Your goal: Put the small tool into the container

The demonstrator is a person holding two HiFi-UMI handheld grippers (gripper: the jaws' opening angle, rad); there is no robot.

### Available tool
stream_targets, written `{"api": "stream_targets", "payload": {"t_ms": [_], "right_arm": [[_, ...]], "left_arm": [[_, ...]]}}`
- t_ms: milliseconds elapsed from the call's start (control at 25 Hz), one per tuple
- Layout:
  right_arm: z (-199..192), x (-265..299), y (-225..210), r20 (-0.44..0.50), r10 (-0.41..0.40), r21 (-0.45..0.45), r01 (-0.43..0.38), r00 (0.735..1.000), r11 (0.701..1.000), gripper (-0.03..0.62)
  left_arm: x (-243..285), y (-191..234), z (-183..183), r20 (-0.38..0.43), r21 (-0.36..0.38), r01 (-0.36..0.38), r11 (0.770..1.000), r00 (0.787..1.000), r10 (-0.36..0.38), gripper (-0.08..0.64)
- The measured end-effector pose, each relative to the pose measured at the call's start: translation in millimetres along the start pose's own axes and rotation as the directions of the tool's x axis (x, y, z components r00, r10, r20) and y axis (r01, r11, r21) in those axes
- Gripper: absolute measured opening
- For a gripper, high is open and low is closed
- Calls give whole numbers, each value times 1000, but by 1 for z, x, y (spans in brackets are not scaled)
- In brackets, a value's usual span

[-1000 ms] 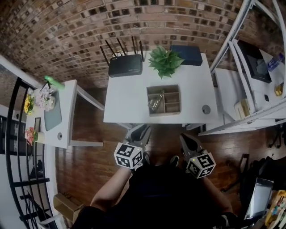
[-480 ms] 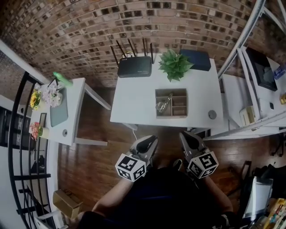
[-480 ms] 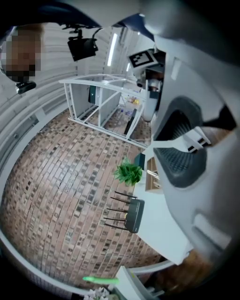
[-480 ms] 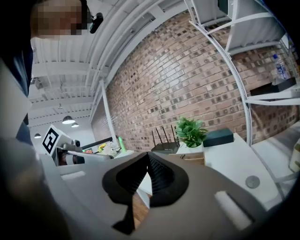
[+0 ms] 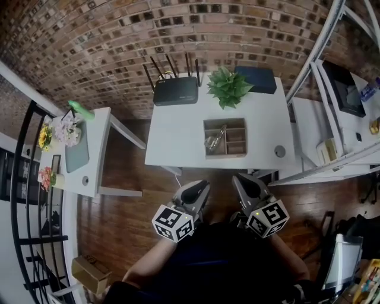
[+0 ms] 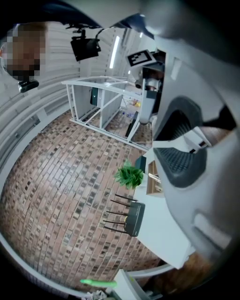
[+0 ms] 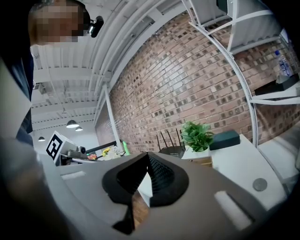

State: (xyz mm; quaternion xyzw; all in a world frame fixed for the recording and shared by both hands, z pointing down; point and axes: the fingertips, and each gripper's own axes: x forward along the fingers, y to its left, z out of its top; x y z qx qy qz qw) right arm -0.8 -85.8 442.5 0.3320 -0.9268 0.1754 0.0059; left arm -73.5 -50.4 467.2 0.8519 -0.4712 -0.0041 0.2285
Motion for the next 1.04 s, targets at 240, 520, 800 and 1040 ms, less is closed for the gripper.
{"api": "stream_targets", "payload": {"t_ms": [240,520,800,1040], "right_arm": [[-3,-2,1,-10,-9,-16,9,1000,1000,6],[-4,-5,-4,-12,-26,-14,26,1000,1000,6],[-6,-8,-8,-11,-33,-20,33,999,999,6],[-2,-8,-11,-1,-29,-7,29,1000,1000,6]], "left_arm": [[3,1,1,2,-5,3,1000,1000,-3,46],[8,1,-1,-5,-3,6,1000,1000,-6,46],[12,-1,-3,-20,-3,11,1000,1000,-11,46],[16,-1,-1,-25,3,14,1000,1000,-14,46]]}}
